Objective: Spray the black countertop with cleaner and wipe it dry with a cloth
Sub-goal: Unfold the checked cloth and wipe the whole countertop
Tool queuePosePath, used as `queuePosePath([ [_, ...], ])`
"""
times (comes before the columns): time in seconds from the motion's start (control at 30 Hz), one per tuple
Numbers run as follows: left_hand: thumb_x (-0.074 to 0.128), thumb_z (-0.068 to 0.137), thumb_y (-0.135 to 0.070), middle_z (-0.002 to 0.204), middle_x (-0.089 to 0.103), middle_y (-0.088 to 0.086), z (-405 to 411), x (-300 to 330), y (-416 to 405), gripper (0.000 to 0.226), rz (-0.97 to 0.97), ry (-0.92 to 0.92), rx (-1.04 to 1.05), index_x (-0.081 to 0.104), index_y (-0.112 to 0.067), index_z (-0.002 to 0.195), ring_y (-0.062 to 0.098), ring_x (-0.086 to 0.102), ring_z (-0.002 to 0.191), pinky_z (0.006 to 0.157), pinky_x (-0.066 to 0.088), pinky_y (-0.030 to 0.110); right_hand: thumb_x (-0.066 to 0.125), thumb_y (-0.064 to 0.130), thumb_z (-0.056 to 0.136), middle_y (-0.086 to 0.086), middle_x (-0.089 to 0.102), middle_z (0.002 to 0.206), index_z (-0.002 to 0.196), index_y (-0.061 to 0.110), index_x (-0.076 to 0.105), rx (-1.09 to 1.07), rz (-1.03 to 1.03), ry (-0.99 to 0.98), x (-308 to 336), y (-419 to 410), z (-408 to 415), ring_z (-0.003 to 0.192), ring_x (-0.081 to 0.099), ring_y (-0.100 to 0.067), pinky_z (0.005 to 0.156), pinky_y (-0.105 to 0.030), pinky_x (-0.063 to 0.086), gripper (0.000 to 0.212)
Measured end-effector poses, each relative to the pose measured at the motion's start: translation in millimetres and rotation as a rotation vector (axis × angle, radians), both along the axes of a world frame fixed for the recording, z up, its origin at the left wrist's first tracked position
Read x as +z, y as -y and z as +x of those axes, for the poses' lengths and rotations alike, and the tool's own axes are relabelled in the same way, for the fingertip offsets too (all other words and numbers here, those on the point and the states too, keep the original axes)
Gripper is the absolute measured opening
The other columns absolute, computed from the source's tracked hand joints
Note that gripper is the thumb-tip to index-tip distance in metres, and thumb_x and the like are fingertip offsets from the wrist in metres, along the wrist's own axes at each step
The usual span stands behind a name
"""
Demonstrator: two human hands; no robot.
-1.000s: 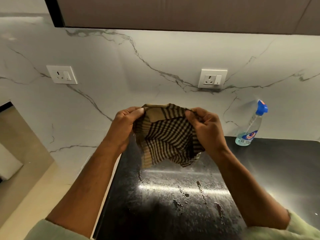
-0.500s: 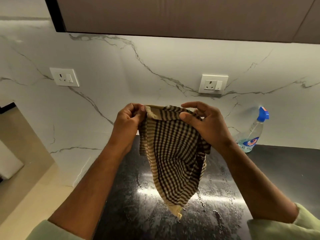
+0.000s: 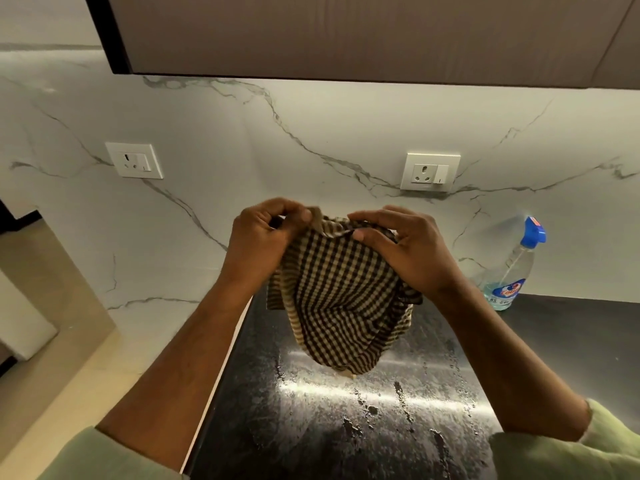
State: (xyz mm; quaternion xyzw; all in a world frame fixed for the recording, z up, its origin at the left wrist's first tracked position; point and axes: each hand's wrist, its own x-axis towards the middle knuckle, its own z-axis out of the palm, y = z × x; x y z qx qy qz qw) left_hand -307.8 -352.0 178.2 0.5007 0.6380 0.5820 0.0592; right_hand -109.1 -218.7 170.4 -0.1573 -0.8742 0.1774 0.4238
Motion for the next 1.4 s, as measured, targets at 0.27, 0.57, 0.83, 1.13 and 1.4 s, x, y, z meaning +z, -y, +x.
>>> queuePosePath([
  [0.27,0.059,0.102,-0.024,0.087,0.072,-0.016,14,18,-7,0.013,0.197,0.145,0.067,0.07,-0.025,0.095,-0.002,0.067,0.084,0.077,0.052,0.014,0.065,0.053,0.093,0.006,0.064,0.115,0.104,0.035,0.076,0.018,0.043,0.104,-3,-11,0,0.099,0.063,-0.011,0.079,-0.035,0.059,0.024],
  [0.57,0.054,0.103,-0.031,0.087,0.071,-0.007,26,49,-24,0.014,0.21,0.146,0.088,0.066,-0.029,0.095,0.012,0.068,0.081,0.08,0.059,0.037,0.072,0.035,0.089,-0.038,0.058,0.087,0.093,-0.011,0.067,0.364,-0.566,0.0,-7,-16,8,0.078,0.058,-0.037,0.074,-0.05,0.046,0.046],
  [0.83,0.057,0.1,-0.025,0.079,0.068,-0.019,13,78,-19,0.016,0.363,0.141,0.118,0.064,-0.029,0.087,0.003,0.064,0.078,0.079,0.056,0.031,0.067,0.009,0.091,-0.022,0.068,0.082,0.093,0.016,0.062,0.076,-0.478,0.07,-26,-22,27,0.072,0.068,-0.039,0.067,-0.044,0.061,0.01],
  [1.13,0.06,0.101,-0.027,0.083,0.067,-0.011,-27,71,9,0.014,0.442,0.257,0.174,0.067,-0.02,0.091,0.005,0.064,0.082,0.079,0.056,0.027,0.06,0.002,0.093,-0.003,0.065,0.077,0.078,0.019,0.062,-0.355,-0.312,0.272,-74,-46,64,0.074,0.065,-0.024,0.069,-0.045,0.06,0.023],
  [1.4,0.066,0.096,-0.032,0.097,0.077,-0.004,-45,29,17,0.019,0.278,0.569,0.198,0.075,-0.029,0.08,0.017,0.073,0.099,0.095,0.059,0.042,0.057,-0.003,0.096,-0.01,0.074,0.096,0.105,0.011,0.075,-0.434,-0.719,-0.036,-79,-58,86,0.091,0.072,-0.025,0.08,-0.037,0.06,0.025],
])
